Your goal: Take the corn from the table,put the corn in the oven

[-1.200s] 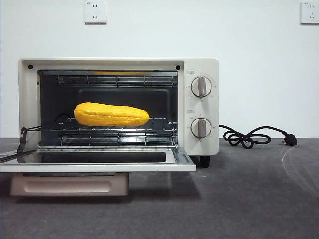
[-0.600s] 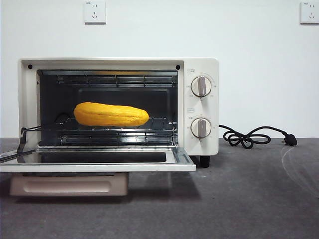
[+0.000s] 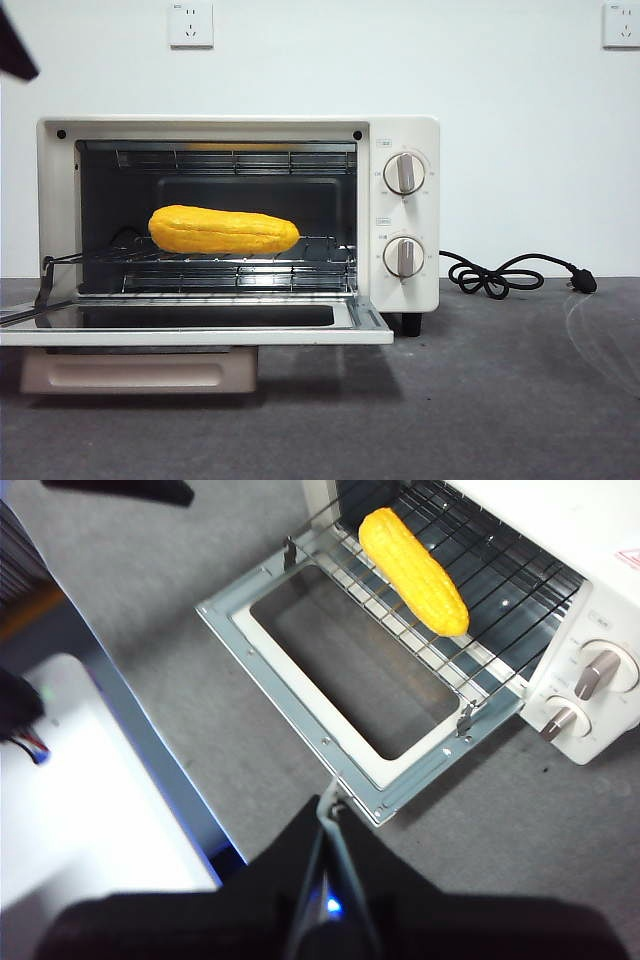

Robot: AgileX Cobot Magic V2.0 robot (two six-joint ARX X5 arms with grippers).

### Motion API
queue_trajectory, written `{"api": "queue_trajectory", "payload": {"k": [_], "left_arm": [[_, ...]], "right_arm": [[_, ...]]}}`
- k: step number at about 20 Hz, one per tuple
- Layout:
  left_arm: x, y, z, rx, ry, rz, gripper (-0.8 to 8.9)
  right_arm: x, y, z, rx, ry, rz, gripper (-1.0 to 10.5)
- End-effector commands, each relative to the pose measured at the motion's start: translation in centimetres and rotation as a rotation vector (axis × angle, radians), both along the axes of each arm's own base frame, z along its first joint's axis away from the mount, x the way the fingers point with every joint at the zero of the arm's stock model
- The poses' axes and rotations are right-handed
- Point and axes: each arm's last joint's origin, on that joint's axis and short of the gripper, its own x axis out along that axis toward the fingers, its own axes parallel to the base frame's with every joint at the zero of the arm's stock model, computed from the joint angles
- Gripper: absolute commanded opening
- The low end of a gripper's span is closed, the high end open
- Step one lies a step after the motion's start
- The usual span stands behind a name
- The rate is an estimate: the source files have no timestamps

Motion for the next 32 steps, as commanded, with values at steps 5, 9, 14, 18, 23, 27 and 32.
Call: {"api": "queue_trajectory", "payload": {"k": [5,9,14,18,23,27,32], "left_arm": [[-0.1,6.3,-3.1,-0.18,0.041,0.307,-0.09],[1.4,7.3,-5.0,-0.203,0.133,0.329,-0.09],[3.5,8.0,-8.1,-0.218,0.284,0.327,-0.09],[4.6,8.6,-10.5,-0.188,0.402,0.363,-0.09],[5.5,8.7,-12.8,-0.201,0.506,0.355,-0.09],[6.0,7.8,-14.4,-0.151,0.59,0.315,-0.09],[6.2,6.6,-15.2,-0.117,0.631,0.247,-0.09]], "right_arm": [[2.8,-2.3,-0.8,0.057,0.084,0.021,-0.2],[4.7,-2.9,-1.6,0.072,0.135,0.005,-0.2],[5.9,-2.8,-2.4,0.058,0.165,-0.001,-0.2],[6.0,-2.7,-2.5,0.056,0.167,0.001,-0.2],[6.0,-2.7,-2.5,0.056,0.167,0.001,-0.2],[6.0,-2.7,-2.5,0.056,0.167,0.001,-0.2],[6.0,-2.7,-2.5,0.055,0.166,0.003,-0.2]]}}
